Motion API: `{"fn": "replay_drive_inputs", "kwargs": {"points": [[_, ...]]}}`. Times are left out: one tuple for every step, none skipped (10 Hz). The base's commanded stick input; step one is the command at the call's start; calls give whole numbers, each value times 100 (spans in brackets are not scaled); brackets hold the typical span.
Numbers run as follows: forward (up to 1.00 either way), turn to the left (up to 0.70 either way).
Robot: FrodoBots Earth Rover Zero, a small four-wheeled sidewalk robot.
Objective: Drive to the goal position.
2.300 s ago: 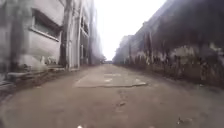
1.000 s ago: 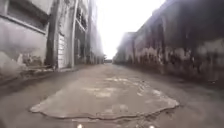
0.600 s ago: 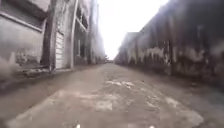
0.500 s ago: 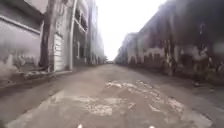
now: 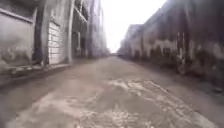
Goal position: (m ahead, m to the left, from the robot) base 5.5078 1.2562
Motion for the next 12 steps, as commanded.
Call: {"fn": "replay_drive_inputs", "kwargs": {"points": [[100,2],[100,2],[100,2],[100,2],[100,2],[100,2],[100,2],[100,2],[100,2],[100,2],[100,2],[100,2]]}}
